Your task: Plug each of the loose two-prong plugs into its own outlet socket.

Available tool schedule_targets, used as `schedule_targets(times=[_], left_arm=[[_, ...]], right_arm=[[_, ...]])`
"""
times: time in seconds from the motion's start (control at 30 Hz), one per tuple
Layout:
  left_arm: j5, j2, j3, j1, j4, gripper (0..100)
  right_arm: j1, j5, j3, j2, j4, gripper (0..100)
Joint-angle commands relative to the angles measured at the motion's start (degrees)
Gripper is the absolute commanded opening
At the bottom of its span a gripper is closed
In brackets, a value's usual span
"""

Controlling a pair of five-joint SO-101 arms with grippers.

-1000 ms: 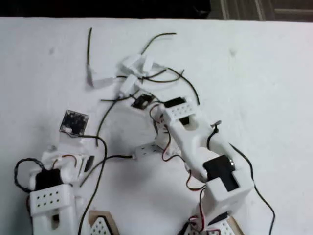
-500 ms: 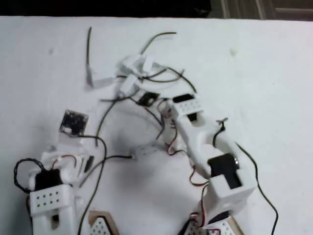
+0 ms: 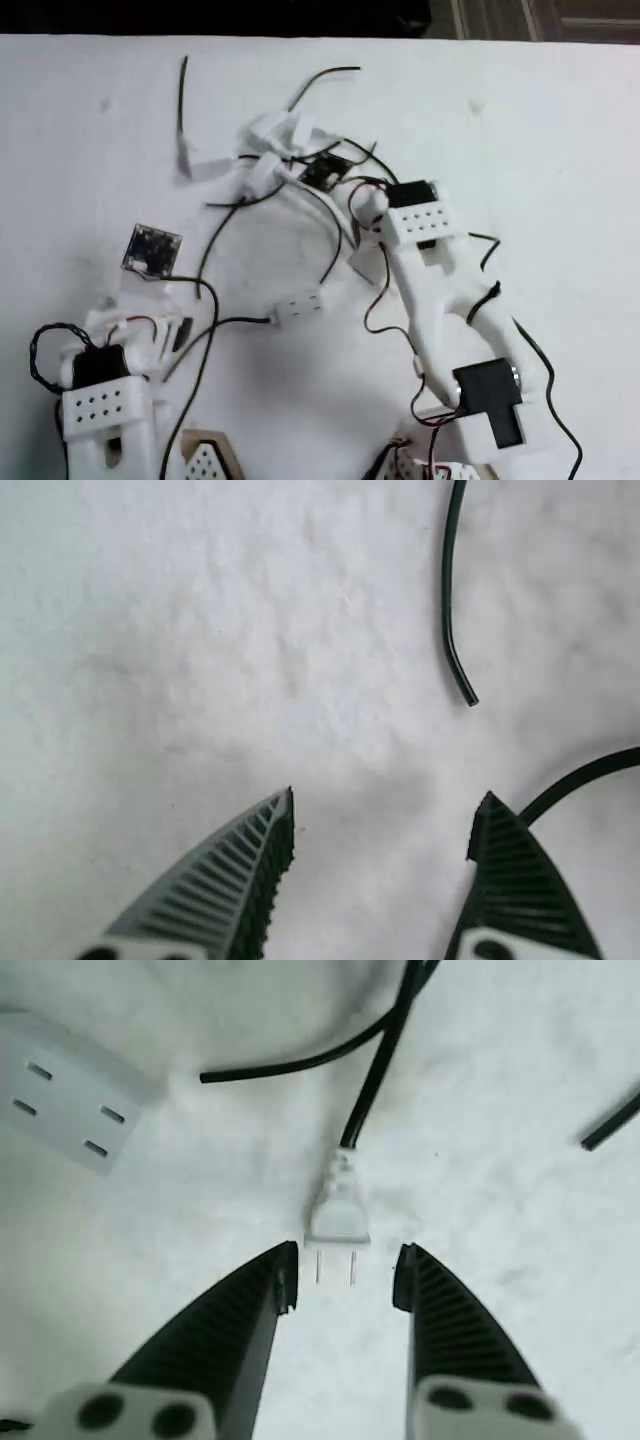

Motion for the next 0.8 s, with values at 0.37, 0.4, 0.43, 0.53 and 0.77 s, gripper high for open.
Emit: schedule_targets(times=[0.37, 0.4, 0.43, 0.53, 0.77], left_arm=[[-0.62, -0.66, -0.35, -0.48, -0.88, 28], [-0.62, -0.66, -0.35, -0.48, -0.88, 28], [-0.62, -0.66, -0.35, -0.48, -0.88, 28], [-0.62, -0.66, -0.35, -0.48, -0.97, 28], [-0.62, -0.66, -0.35, -0.48, -0.97, 28]], right_arm=[[2.07, 0.18, -0.79, 5.93, -2.42, 15.6], [2.24, 0.18, -0.79, 7.08, -3.03, 15.6], [2.24, 0.18, -0.79, 8.13, -3.21, 15.6], [1.45, -2.55, -0.79, 9.63, -3.03, 15.6], [0.57, -7.47, -3.34, 11.65, -2.95, 15.6]])
